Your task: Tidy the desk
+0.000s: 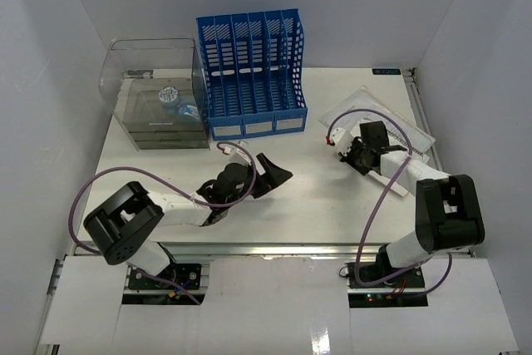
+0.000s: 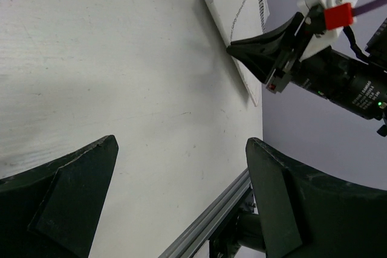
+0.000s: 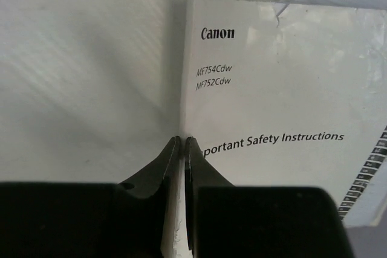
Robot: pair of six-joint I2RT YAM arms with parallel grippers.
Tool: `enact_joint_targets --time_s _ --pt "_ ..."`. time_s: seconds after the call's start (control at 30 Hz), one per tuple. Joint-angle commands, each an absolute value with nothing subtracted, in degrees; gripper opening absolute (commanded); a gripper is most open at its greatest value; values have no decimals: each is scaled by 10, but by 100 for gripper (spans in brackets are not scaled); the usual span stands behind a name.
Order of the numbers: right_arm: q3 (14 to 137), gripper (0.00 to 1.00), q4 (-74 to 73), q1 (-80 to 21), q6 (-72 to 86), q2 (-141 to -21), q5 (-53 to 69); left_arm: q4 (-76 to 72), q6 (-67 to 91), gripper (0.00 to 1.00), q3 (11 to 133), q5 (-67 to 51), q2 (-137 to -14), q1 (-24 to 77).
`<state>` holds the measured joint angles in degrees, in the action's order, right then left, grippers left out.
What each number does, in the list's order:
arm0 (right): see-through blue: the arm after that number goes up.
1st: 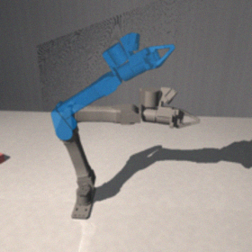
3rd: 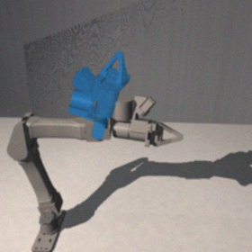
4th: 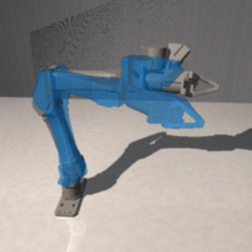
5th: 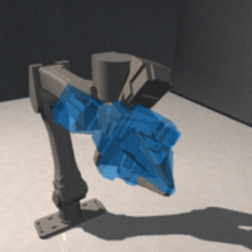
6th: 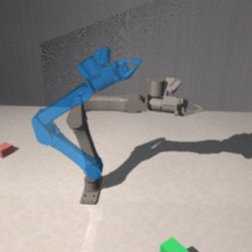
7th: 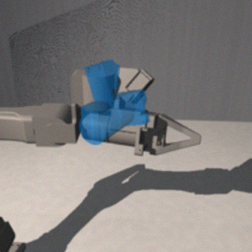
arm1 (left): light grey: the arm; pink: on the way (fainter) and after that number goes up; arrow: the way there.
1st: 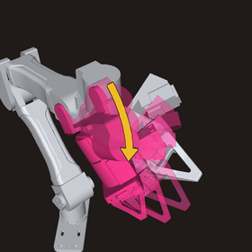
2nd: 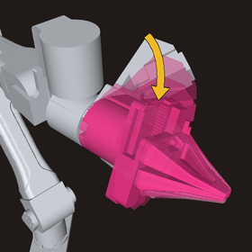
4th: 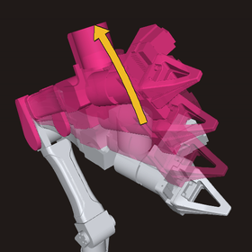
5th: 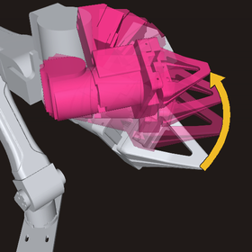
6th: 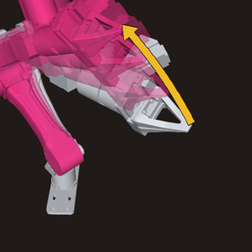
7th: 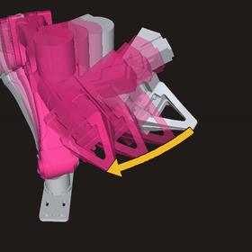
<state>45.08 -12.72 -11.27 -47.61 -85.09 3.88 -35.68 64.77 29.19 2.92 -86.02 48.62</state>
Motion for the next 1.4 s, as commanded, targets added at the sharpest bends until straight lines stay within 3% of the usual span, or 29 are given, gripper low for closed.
enact_joint_targets --time_s 0.0,0.2,0.73,0.83,0.97,1.2,1.23,1.3,1.33,1.37 --pt "449 8 -251 -116 -442 -780 183 -398 662 98 332 5 -906 492" --pt "442 8 -280 -119 -435 -739 250 -414 698 98 408 1 -991 498" --pt "424 8 -284 -144 -425 -680 279 -315 797 95 599 -32 -1161 508" --pt "424 8 -277 -157 -423 -674 273 -320 805 85 607 -60 -1174 509" --pt "418 8 -266 -184 -417 -664 263 -320 804 63 635 -94 -1193 509" --pt "412 8 -276 -202 -429 -625 284 -306 760 2 662 -124 -1187 509" --pt "412 12 -282 -203 -431 -620 284 -298 724 0 670 -127 -1180 509" --pt "417 31 -288 -203 -433 -603 273 -270 666 0 669 -129 -1152 509" --pt "417 33 -291 -203 -433 -594 265 -260 659 0 669 -129 -1137 509" --pt "421 49 -288 -202 -432 -574 241 -245 628 0 659 -130 -1120 509"
